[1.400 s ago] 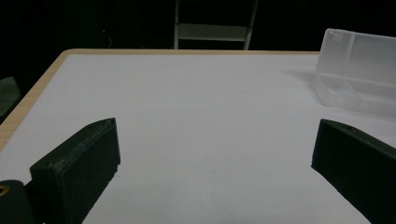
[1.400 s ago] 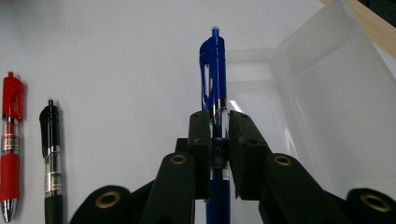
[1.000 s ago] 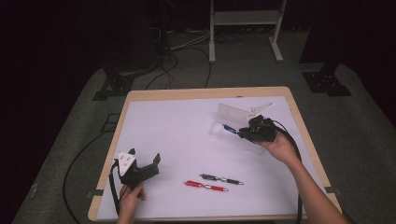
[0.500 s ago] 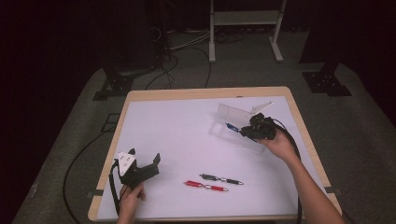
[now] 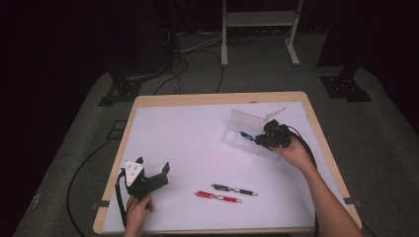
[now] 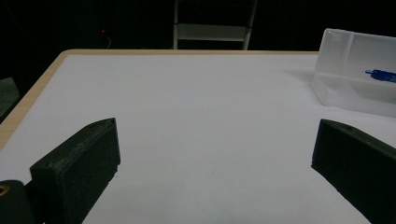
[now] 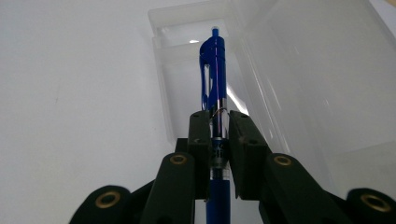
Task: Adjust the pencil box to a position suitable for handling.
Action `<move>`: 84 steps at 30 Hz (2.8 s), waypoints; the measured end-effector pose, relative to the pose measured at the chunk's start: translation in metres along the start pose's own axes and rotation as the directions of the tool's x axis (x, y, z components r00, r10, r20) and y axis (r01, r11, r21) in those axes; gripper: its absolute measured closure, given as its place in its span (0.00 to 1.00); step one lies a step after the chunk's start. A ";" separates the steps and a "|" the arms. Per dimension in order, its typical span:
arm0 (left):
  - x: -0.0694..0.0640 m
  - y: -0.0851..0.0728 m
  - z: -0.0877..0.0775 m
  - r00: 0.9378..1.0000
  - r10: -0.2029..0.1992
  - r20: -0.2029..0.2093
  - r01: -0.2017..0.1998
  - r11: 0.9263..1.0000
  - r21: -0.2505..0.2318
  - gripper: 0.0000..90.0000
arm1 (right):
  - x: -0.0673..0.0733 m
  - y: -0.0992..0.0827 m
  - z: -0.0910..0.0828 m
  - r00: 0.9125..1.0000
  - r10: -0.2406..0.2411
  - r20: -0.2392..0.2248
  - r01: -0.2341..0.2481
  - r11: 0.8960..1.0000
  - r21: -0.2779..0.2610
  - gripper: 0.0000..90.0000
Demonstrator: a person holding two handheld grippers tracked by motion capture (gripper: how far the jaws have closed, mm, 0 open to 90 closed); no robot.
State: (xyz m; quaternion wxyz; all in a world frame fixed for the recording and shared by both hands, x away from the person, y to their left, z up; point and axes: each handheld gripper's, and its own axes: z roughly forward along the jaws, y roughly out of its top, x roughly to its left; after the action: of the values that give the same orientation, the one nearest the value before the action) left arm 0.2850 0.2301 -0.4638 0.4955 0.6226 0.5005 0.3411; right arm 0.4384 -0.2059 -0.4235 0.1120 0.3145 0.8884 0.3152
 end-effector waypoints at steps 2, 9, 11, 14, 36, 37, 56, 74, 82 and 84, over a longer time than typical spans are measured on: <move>0.000 0.000 0.000 1.000 0.000 0.000 0.000 1.000 0.000 0.00 | 0.000 0.000 0.001 1.000 0.003 -0.001 -0.003 1.000 0.001 0.87; 0.000 0.000 0.000 1.000 0.000 0.000 0.000 1.000 0.000 0.00 | -0.001 0.000 0.007 1.000 -0.003 -0.004 0.003 1.000 0.014 0.87; 0.000 0.000 0.000 1.000 0.000 0.000 0.000 1.000 -0.001 0.00 | -0.001 0.000 0.008 1.000 -0.003 -0.005 0.003 1.000 0.017 0.87; 0.000 0.000 0.000 1.000 -0.001 0.001 0.001 1.000 0.000 0.00 | 0.000 0.000 0.009 1.000 -0.005 -0.005 0.005 1.000 0.021 0.87; 0.000 0.000 0.000 1.000 0.003 0.001 -0.003 1.000 -0.001 0.00 | -0.010 -0.006 0.021 1.000 0.021 0.018 -0.022 0.998 0.057 0.87; 0.000 0.000 0.000 1.000 0.003 0.002 -0.003 1.000 0.000 0.00 | -0.010 -0.006 0.021 1.000 0.019 0.019 -0.020 0.998 0.059 0.87; 0.000 0.000 0.000 1.000 0.002 0.000 -0.002 1.000 0.001 0.00 | 0.003 -0.005 -0.006 1.000 -0.001 -0.018 0.001 1.000 -0.012 0.71; 0.000 0.000 0.000 1.000 0.000 0.001 0.000 1.000 0.003 0.00 | 0.060 -0.013 -0.027 0.985 -0.114 -0.129 0.106 0.992 -0.070 0.60; 0.000 0.000 0.000 1.000 0.001 0.002 -0.001 1.000 0.004 0.00 | 0.081 -0.018 -0.024 0.975 -0.153 -0.162 0.143 0.987 -0.071 0.59; 0.000 0.000 0.000 1.000 0.000 0.002 0.000 1.000 0.003 0.00 | 0.085 -0.019 -0.023 0.972 -0.159 -0.173 0.149 0.986 -0.072 0.58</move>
State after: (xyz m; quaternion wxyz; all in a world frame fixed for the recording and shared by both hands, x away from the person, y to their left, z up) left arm 0.2847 0.2300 -0.4637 0.4951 0.6239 0.5004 0.3396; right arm 0.3537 -0.1755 -0.4180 0.0652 0.2118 0.9069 0.3583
